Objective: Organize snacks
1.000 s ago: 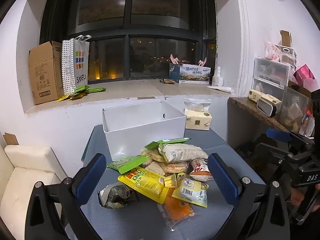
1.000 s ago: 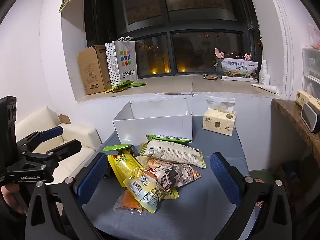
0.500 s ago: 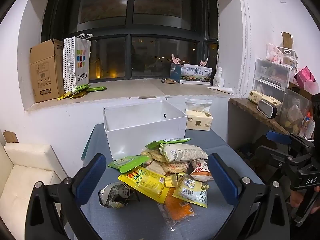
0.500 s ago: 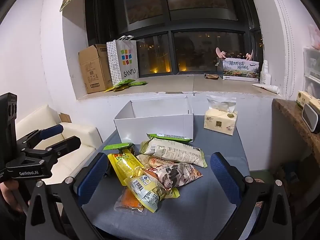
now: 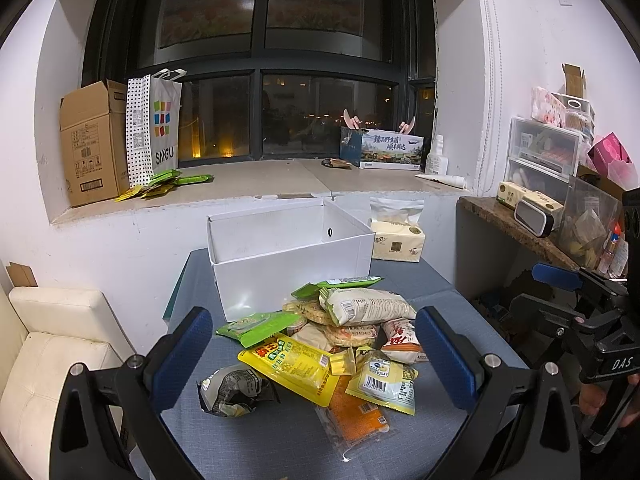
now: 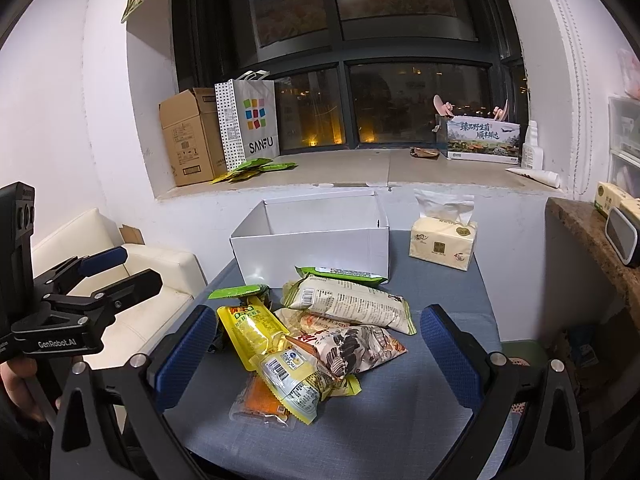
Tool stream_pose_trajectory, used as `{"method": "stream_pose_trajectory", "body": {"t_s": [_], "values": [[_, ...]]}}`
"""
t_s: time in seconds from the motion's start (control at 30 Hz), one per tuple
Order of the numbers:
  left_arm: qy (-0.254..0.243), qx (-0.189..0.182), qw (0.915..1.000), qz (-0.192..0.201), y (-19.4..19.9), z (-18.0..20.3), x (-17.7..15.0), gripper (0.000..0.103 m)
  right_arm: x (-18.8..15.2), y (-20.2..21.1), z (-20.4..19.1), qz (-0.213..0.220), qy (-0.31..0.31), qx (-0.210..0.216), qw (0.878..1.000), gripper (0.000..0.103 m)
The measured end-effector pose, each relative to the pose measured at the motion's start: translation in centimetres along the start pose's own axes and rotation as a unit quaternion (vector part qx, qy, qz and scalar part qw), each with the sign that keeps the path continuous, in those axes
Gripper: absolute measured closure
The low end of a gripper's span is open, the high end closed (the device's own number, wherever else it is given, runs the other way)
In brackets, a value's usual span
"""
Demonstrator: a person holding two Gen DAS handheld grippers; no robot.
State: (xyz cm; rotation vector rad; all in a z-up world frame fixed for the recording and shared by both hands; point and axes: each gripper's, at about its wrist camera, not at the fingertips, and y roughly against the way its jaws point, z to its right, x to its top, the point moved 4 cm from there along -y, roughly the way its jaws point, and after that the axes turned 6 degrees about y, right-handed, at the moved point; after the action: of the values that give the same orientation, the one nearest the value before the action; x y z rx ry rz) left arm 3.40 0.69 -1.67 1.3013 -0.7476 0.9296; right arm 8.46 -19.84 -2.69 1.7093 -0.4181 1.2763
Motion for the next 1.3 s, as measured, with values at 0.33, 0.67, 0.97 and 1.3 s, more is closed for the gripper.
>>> {"method": "stream_pose_trajectory", "body": {"t_s": [0.33, 0.67, 0.97, 1.3], "values": [[-0.001, 0.001, 1.0000, -0.001, 0.05, 0.03, 0.01, 0.000, -0.08, 0.17, 0.03, 0.001, -0.002, 0.008, 1.000, 0.000], [0.000, 0.001, 1.0000, -0.001, 0.03, 0.03, 0.04, 0.000, -0.19, -0.01, -0.08, -0.002, 0.000, 0.011, 1.000, 0.000], [0.000, 0.001, 1.0000, -0.001, 0.03, 0.01, 0.05, 0.000, -0.23, 0.00, -0.08, -0.003, 0.001, 0.013, 1.000, 0.000], [0.000, 0.001, 1.0000, -0.001, 0.05, 0.04, 0.04, 0.000, -0.30, -0.05, -0.21, -0.003, 0.001, 0.014, 1.000, 0.000]]}}
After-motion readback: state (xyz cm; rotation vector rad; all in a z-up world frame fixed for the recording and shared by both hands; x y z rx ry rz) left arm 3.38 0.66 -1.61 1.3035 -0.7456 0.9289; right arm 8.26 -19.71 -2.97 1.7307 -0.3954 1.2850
